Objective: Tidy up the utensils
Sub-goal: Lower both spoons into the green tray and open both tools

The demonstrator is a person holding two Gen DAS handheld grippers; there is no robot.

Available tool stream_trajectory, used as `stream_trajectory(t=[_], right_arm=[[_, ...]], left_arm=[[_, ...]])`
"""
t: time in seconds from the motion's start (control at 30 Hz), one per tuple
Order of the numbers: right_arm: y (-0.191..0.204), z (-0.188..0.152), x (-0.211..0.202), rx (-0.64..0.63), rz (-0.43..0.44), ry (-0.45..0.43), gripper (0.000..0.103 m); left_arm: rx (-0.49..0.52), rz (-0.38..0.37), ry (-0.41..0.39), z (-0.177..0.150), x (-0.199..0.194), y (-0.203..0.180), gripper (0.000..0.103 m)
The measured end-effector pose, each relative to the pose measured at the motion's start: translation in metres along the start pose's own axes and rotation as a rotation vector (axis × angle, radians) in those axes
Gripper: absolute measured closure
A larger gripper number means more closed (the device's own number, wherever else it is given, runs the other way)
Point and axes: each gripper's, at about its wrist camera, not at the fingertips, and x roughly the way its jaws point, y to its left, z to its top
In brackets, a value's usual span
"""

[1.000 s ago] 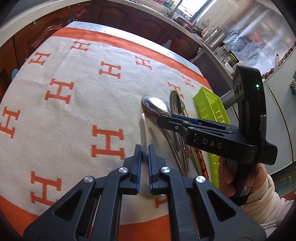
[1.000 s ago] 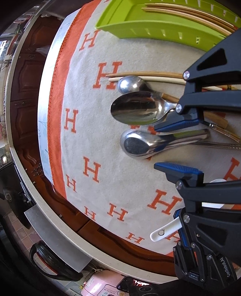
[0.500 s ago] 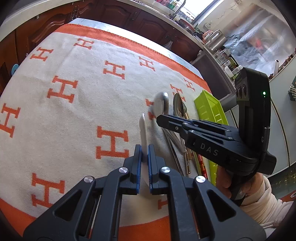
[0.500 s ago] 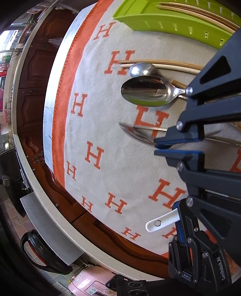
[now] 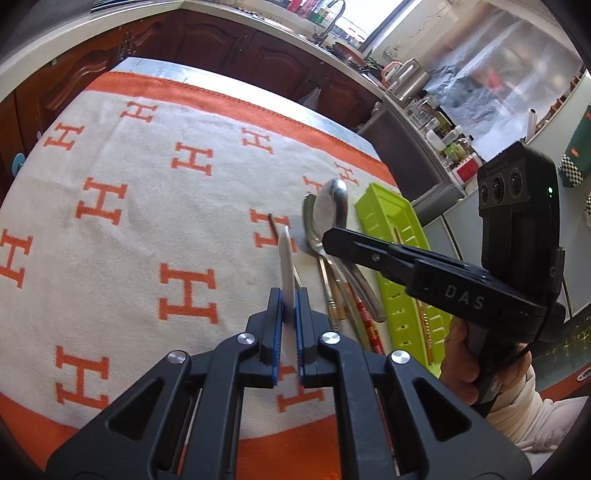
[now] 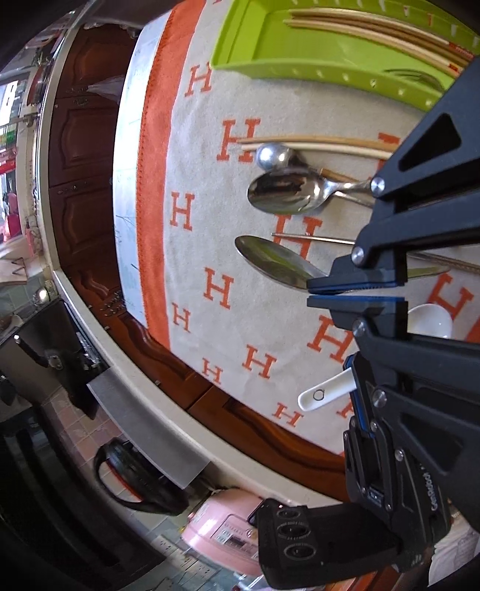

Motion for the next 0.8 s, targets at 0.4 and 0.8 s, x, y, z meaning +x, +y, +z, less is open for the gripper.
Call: stream_trajectory(t=[0.4, 0.8], right_arm=[[-0.085, -0.019, -0.086, 0.144, -0.135, -0.113, 0.101], [-0.18, -0.033, -0.075, 0.265, -0.181, -0.054, 0.101]], left_arm=[[0.126, -0.095, 0.047, 0.013, 0.008, -0.09, 0.099], [0.292, -0.117, 0.22, 0.017, 0.095, -0.195, 0.099]])
